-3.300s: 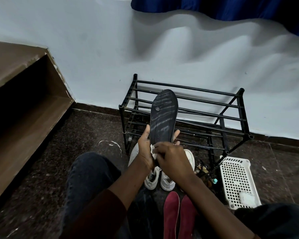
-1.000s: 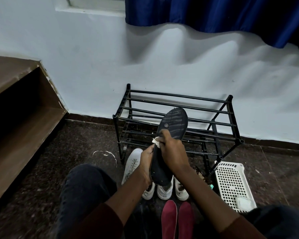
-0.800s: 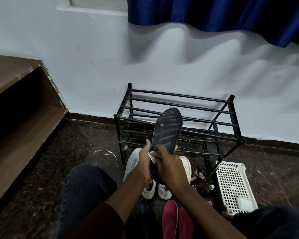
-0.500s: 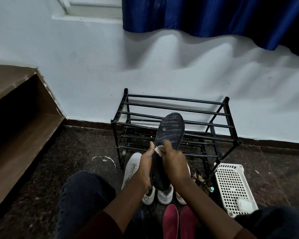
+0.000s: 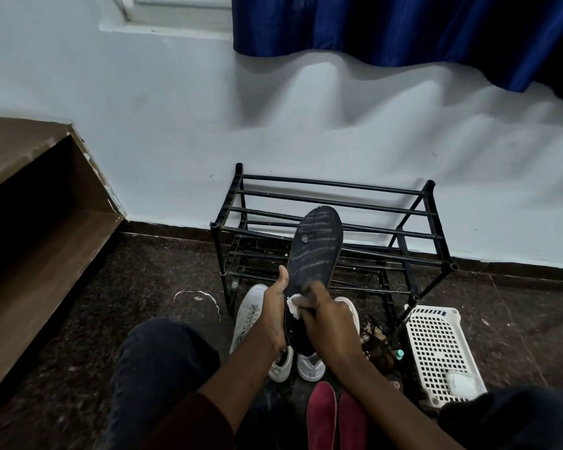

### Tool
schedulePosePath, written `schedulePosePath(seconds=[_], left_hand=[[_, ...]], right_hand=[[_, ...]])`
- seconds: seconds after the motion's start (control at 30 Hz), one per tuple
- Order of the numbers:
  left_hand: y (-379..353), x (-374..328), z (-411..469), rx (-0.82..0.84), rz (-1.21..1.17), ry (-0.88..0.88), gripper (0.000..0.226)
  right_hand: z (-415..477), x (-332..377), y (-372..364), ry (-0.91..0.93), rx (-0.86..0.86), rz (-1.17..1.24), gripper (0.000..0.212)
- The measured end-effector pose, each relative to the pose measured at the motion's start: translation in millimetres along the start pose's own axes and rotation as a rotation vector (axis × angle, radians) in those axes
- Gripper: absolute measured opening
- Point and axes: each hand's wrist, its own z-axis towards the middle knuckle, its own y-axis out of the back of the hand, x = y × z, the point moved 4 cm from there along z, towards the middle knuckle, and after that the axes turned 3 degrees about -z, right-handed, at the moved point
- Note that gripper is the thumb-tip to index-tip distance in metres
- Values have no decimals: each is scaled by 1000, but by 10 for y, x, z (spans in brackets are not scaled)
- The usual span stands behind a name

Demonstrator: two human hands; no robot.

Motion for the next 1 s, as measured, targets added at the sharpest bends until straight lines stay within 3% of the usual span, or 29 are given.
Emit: schedulePosePath(seconds=[0.27, 0.53, 1.0], left_hand=[[-87, 44, -49, 3, 2, 25, 63], [-107, 73, -45, -36, 0, 17, 66], [-21, 43, -51, -46, -31, 23, 83]], right_hand=[[130, -59, 48, -2, -58, 37, 22], [614, -282, 200, -185, -242, 58, 22], [-206, -126, -96, -104, -38, 198, 16]])
